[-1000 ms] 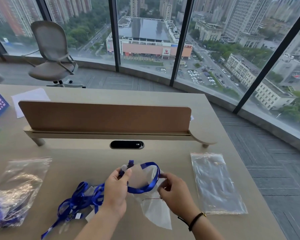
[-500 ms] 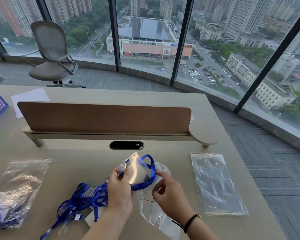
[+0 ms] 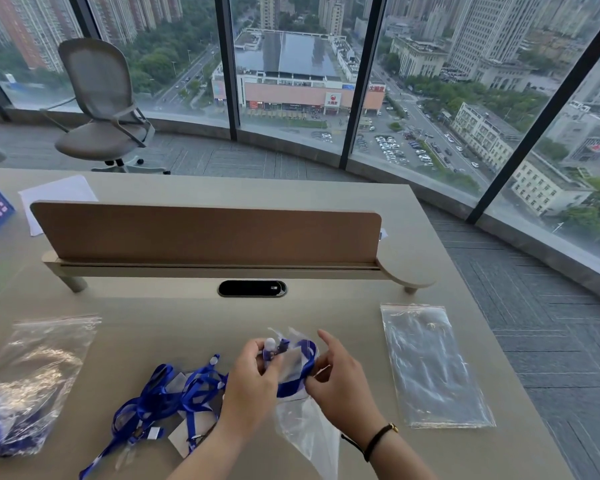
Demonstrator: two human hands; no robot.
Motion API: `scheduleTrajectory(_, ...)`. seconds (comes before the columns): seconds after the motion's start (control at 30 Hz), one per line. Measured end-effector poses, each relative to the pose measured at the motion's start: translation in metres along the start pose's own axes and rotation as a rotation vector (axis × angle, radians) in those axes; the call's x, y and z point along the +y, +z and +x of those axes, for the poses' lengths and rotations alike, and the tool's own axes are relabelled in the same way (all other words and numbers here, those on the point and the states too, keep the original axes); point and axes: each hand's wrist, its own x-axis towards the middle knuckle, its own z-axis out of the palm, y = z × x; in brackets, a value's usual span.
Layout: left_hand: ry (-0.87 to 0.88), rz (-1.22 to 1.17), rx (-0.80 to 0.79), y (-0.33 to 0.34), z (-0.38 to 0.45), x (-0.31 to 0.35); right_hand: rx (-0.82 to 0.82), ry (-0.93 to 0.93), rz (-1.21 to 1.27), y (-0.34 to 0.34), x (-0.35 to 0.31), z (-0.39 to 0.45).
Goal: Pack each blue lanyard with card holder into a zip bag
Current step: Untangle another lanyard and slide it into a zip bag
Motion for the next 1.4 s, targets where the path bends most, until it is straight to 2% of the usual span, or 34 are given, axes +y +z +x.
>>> scheduleTrajectory(0.2, 0.041, 0.183, -0.206, -0.006, 0.0, 0.001, 0.066, 0.01, 0.019, 0.002, 0.002, 0.001)
scheduleTrajectory(0.47, -0.123, 0.415, -0.44, -0.006, 0.011, -0.006, -0.016, -0.062, -0.062, 0.007, -0.001, -0.005)
scheduleTrajectory(0.67, -0.159, 0.4, -0.355, -0.009, 0.01, -0.018, 0.031, -0.044, -0.024, 0.004, 0.002, -0.005)
scheduleTrajectory(0.77, -0.012, 0.467, -0.292, -0.014, 0.005, -0.018, 0.094, -0.003, 0.016, 0.001, 0.006, -0.004)
scheduleTrajectory(0.9, 0.272, 0.672, -0.275, -0.017, -0.007, -0.009, 0.145, 0.023, 0.066, 0.0, 0.006, -0.003)
scheduleTrajectory(0.97, 0.36, 0.729, -0.265, -0.014, -0.012, -0.007, 0.159, 0.026, 0.08, -0.001, 0.004, -0.002)
scheduleTrajectory(1.23, 0.373, 0.661, -0.14, -0.014, -0.011, -0.013, 0.192, 0.051, 0.175, -0.007, 0.002, -0.001)
scheduleTrajectory(1.4, 0.281, 0.575, -0.117, -0.019, -0.006, -0.011, 0.166, 0.038, 0.102, -0.009, 0.011, 0.003)
